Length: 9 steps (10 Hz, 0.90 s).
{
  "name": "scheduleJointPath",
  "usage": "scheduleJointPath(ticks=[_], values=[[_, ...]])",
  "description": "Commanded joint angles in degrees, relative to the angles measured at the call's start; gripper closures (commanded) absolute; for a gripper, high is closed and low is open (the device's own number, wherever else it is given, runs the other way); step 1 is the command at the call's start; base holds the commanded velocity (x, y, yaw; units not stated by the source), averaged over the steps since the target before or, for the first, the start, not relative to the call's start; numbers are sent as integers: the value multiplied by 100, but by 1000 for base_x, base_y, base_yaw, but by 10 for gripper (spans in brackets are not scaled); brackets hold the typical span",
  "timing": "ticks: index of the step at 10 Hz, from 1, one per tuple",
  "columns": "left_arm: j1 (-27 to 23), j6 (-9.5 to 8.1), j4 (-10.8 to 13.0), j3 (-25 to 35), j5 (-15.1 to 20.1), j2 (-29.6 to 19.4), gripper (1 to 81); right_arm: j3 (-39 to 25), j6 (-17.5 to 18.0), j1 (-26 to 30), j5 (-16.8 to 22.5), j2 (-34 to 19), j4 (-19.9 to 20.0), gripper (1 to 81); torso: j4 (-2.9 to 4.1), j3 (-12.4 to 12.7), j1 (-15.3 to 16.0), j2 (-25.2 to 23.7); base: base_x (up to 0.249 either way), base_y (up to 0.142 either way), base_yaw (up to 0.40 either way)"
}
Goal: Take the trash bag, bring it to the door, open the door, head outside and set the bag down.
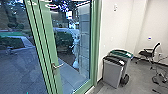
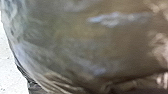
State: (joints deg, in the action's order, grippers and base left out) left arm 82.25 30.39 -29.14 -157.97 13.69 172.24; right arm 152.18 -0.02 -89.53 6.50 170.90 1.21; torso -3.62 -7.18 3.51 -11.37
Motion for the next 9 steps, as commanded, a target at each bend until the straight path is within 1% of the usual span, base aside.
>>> scheduleJointPath(ticks=[1,5,9], values=[[-346,55,-31,-6,336,4,811,-14,-15,255,352,8,2,10,0,0,0,0,102,0,0],[-231,55,4,11,-209,13,811,-14,-6,246,352,8,2,10,0,0,2,0,97,0,0],[-231,46,-4,11,-227,13,811,-14,-6,246,352,17,-6,10,0,0,0,0,99,0,0]])
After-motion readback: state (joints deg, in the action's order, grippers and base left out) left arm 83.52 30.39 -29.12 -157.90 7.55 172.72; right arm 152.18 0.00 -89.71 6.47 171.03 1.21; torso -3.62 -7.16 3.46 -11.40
